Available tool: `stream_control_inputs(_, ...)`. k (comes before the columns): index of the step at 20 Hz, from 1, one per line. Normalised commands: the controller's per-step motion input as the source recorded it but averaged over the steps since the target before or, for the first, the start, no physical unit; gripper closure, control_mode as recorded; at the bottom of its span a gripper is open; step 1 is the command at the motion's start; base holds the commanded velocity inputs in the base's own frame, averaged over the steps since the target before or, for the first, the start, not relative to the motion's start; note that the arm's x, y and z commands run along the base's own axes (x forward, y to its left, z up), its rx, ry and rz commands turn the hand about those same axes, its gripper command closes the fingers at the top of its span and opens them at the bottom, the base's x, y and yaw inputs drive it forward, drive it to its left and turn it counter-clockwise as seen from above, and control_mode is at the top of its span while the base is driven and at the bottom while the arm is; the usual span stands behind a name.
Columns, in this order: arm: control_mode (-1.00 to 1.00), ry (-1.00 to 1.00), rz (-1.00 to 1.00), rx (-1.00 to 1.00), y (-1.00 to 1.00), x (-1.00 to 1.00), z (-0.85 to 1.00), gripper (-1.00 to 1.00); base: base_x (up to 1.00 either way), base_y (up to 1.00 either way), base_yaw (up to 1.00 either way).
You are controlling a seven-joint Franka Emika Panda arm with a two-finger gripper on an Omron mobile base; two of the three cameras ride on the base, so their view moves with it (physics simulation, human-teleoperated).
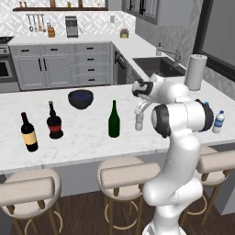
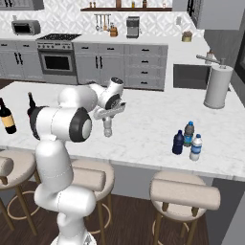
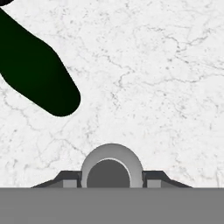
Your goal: Move the plastic bottles in the middle to the plastics group, and the glass bottles in the middle to the glass group.
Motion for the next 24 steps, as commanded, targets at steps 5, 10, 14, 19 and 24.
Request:
stream_control_inputs(5,-1.0,-0.01,-0.2,0.05,-0.76,-0.39,0.21,1.0,0.0,0.0,0.0)
stream_control_inputs(10,-1.0,-0.08,-0.2,0.01,-0.69,-0.29,0.15,1.0,0.0,0.0,0.0)
stream_control_inputs(14,-1.0,-0.02,-0.21,0.0,-0.64,-0.03,0.31,1.0,0.0,0.0,0.0)
stream_control_inputs(19,-1.0,0.01,-0.25,0.0,-0.69,0.0,0.14,1.0,0.0,0.0,0.0)
stream_control_inputs(24,-1.0,0.09,-0.26,-0.01,-0.65,0.0,0.0,1.0,0.0,0.0,0.0)
